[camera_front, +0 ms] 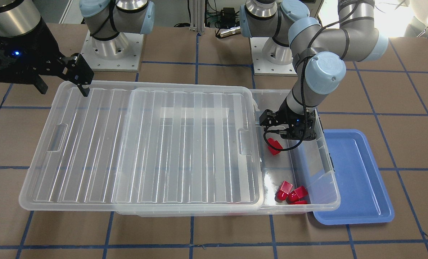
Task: Place red block in blue tray from box
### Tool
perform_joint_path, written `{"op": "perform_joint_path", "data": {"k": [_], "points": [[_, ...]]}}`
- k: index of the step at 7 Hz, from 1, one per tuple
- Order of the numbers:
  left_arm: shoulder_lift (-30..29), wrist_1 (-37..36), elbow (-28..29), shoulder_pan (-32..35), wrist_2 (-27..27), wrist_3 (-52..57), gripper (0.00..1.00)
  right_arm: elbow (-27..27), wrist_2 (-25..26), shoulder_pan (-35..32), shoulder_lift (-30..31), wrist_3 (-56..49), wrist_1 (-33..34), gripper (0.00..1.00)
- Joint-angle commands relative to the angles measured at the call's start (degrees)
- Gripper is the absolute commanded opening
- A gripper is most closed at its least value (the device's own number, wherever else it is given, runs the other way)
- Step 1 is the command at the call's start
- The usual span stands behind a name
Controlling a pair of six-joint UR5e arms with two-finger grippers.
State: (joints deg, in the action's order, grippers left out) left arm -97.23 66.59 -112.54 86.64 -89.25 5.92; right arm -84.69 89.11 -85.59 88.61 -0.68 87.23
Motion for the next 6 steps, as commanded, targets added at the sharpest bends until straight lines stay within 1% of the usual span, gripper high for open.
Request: {"op": "perform_joint_path", "data": {"k": [1, 3, 6], "points": [[-1.5, -1.3, -0.8, 0.0, 2.1, -0.1, 1.0, 0.0, 0.0, 0.0, -0.1, 0.0, -0.1, 1.0], [-2.1, -1.5, -1.6, -0.6, 2.2, -3.1, 1.0, -0.1, 0.1, 0.0, 0.0, 0.0, -0.1, 1.0], [-2.7, -1.4, -1.8, -0.4, 1.6, -16.9, 0.98, 0.0, 0.1, 0.0, 0.0, 0.0, -0.1, 1.0]]}}
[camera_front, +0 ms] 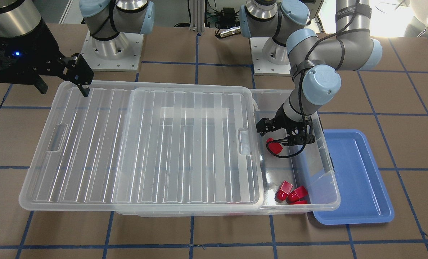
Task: Place red block in blue tray from box
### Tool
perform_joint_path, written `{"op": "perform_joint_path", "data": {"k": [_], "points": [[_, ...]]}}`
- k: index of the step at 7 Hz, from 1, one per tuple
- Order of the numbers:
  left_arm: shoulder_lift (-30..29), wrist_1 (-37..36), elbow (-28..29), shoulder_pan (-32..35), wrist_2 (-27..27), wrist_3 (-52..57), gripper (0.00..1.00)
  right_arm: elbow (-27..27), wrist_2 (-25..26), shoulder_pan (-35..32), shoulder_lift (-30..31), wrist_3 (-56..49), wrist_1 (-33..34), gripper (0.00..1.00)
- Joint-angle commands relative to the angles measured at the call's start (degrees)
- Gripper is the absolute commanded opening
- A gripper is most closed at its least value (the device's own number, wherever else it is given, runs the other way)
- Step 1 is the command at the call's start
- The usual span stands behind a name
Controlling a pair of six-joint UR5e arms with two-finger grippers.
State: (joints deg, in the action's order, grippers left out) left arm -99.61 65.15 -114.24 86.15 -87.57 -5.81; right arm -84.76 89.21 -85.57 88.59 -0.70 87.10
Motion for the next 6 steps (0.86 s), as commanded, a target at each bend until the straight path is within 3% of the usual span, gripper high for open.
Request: {"op": "perform_joint_path", "data": {"k": [1, 6], "points": [[-0.7, 0.1, -0.2, 0.3, -0.1, -9.2, 0.98, 0.0, -0.1, 0.1, 0.0, 0.0, 0.0, 1.0], [-2.8, -1.3, -1.4, 0.3, -1.5, -16.3, 0.98, -0.2, -0.1, 0.0, 0.1, -0.1, 0.0, 1.0]]}}
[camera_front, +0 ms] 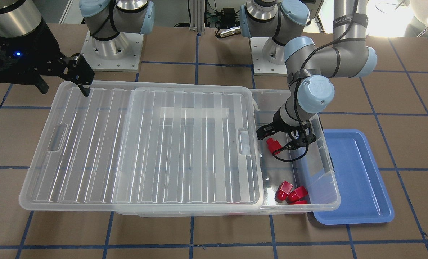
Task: Place red block in blue tray from box
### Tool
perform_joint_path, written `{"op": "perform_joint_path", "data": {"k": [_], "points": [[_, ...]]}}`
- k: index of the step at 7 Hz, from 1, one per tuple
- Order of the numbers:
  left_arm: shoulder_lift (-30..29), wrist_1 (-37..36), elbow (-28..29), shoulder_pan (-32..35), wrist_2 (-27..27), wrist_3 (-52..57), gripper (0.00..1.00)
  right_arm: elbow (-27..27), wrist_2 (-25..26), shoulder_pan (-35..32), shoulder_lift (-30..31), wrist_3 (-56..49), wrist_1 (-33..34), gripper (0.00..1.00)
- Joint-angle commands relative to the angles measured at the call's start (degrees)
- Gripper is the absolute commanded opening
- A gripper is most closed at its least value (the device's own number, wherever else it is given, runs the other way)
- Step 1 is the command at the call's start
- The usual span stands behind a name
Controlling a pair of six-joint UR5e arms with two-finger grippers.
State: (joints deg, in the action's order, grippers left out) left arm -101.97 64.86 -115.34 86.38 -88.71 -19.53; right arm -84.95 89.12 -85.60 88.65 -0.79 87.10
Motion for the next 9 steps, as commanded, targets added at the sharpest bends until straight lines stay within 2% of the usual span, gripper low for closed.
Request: {"op": "perform_joint_path", "data": {"k": [1, 3, 6, 7, 8, 9], "points": [[-0.9, -2.8, -0.3, 0.0, -0.4, -2.8, 0.98, 0.0, 0.0, 0.1, 0.0, 0.0, 0.0, 1.0], [-2.6, -7.1, -1.1, 0.0, -2.1, -6.0, 0.98, -0.1, 0.0, 0.1, 0.1, 0.0, -0.1, 1.0], [-4.8, -8.0, -1.3, 0.3, -2.0, -7.7, 0.98, -0.1, 0.0, 0.0, 0.2, 0.0, -0.1, 1.0], [-4.9, -8.0, -1.3, 0.3, -2.0, -7.7, 0.92, -0.1, 0.0, 0.0, -0.1, 0.0, 0.0, 1.0], [-5.0, -8.1, -1.1, 0.3, -2.0, -7.8, 0.68, -0.1, 0.0, 0.0, -0.1, 0.0, 0.0, 1.0], [-5.1, -8.1, -1.1, 0.4, -1.9, -7.7, 0.37, -0.1, 0.0, 0.0, -0.1, 0.0, 0.0, 1.0]]}}
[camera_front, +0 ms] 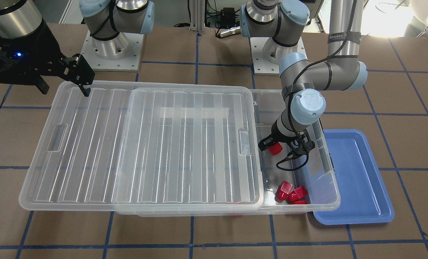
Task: Place red block in blue tray from box
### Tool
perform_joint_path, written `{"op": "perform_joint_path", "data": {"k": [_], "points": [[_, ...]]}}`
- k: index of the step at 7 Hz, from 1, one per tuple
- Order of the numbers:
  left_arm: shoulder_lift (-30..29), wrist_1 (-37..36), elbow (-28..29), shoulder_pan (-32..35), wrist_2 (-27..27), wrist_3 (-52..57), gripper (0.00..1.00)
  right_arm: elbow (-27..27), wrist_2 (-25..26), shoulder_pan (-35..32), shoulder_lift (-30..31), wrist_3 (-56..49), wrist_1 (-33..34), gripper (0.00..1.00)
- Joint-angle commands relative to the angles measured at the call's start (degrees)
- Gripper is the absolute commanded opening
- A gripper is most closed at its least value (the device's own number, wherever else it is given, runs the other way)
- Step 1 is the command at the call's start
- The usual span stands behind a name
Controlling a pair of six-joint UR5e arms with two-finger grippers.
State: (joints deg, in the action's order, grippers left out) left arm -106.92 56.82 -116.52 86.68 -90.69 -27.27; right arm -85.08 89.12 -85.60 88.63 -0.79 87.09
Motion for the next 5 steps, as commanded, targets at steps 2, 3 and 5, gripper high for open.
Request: {"op": "perform_joint_path", "data": {"k": [2, 3, 5], "points": [[0.7, -0.2, 0.8, 0.1, 0.1, 1.2, 0.0, 0.0, 0.0, 0.0, 0.0, 0.0, 0.0, 1.0], [2.2, -0.3, 1.9, -0.1, 0.3, 1.4, 0.0, 0.0, 0.0, 0.0, 0.0, 0.0, 0.0, 1.0], [6.3, 11.9, 10.5, 0.2, 0.7, 2.9, 0.0, 0.0, 0.0, 0.0, -0.1, -0.1, 0.0, 1.0]]}}
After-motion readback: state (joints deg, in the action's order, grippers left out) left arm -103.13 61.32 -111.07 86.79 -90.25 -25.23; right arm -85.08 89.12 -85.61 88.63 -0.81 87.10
